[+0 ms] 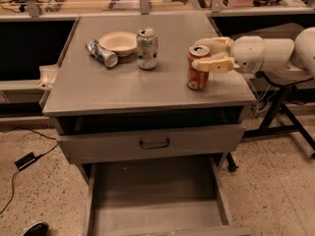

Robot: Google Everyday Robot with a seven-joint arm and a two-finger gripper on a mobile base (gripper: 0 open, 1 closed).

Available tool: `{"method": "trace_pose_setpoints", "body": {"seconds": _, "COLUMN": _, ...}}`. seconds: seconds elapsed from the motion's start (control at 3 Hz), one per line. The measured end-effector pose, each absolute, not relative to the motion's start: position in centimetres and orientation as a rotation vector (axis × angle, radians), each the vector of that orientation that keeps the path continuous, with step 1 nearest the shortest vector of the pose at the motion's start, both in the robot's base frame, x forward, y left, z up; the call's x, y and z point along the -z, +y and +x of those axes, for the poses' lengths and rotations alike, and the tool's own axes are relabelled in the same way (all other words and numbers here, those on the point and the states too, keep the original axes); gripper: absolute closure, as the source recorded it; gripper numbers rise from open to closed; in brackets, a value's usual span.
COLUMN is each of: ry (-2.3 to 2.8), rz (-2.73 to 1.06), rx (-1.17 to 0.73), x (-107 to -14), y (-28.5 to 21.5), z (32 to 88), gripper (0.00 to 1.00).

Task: Pick coke can from middle drawer and place on counter

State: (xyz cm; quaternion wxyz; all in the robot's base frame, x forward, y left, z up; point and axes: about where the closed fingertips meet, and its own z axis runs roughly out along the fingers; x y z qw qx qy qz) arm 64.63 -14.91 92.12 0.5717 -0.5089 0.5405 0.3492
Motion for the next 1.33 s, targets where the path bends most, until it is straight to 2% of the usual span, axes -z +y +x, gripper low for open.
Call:
{"method": "trace_pose_setpoints", "body": {"seconds": 0.33, "ry": 1.268, "rz": -1.194, "rx": -0.819, "x": -92.1, "y": -14.9, "z": 64.6, "gripper": 0.22}}
{"method": "trace_pose_setpoints", "body": {"seconds": 0.67, "ry": 1.267, "rz": -1.194, "rx": -0.82, "x": -92.1, "y": -14.9, "z": 64.6, "gripper": 0.0}}
{"method": "trace_pose_setpoints", "body": {"seconds": 1.33, "ry": 1.193, "rz": -1.182, "rx": -0.836, "x": -94.5, "y": -16.4, "z": 64.0, "gripper": 0.0}}
